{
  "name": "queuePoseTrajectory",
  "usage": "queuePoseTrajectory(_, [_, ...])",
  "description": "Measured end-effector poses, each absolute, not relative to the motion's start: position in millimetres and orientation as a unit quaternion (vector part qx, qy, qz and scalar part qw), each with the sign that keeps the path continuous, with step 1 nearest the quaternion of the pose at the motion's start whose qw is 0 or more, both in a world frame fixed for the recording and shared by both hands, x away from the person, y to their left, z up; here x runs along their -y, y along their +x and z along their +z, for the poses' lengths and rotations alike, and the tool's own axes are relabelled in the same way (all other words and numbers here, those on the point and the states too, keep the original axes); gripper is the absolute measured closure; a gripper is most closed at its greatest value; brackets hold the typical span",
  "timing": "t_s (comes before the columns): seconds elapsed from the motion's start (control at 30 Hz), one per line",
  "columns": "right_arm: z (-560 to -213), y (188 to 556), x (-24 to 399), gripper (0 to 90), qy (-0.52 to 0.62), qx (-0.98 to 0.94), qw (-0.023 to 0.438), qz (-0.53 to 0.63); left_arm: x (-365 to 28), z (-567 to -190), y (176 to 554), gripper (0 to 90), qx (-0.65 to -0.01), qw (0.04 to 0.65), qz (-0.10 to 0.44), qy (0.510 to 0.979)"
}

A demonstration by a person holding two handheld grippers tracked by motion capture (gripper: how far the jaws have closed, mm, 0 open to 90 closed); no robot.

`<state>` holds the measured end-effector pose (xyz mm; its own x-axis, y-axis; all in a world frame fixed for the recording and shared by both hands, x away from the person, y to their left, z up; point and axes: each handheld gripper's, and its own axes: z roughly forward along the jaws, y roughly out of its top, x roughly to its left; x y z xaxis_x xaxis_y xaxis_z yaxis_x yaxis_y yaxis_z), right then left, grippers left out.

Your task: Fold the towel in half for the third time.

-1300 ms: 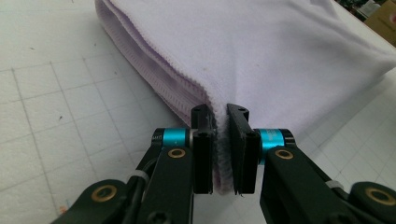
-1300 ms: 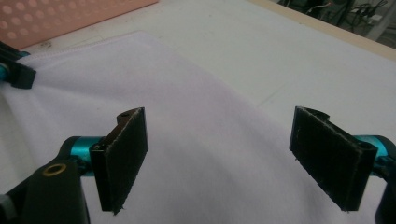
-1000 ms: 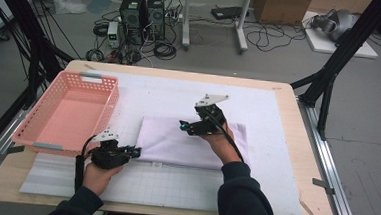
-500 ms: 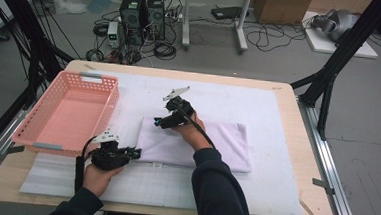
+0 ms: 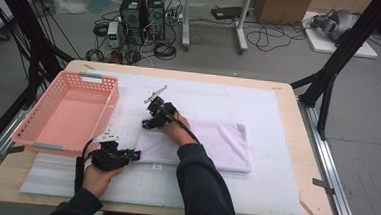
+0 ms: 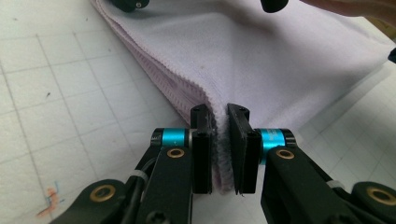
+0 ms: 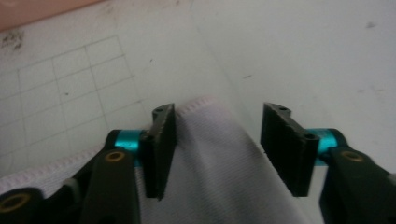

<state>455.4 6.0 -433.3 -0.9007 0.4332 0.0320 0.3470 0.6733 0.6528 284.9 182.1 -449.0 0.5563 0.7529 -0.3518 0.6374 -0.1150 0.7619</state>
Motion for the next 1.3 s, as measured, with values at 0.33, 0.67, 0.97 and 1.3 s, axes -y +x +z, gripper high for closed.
queuePoseTrajectory(0.33, [-422.6, 447.5, -4.2, 82.4, 0.187, -0.91, 0.062, 0.364, -189.1, -442.7, 283.7, 80.5, -0.469, 0.491, 0.055, 0.732])
queuePoseTrajectory(0.67, [-394.3, 442.3, 38.3, 82.3, 0.196, -0.878, 0.082, 0.429, -174.7, -427.2, 287.0, 80.3, -0.452, 0.554, 0.042, 0.698])
queuePoseTrajectory(0.97, [-382.6, 437.6, 84.1, 82.3, 0.22, -0.861, 0.095, 0.449, -138.9, -411.9, 296.7, 80.3, -0.42, 0.566, 0.028, 0.709])
queuePoseTrajectory(1.3, [-370.0, 424.2, 139.8, 82.3, 0.246, -0.835, 0.115, 0.478, -84.0, -394.1, 302.4, 80.3, -0.377, 0.566, 0.015, 0.733])
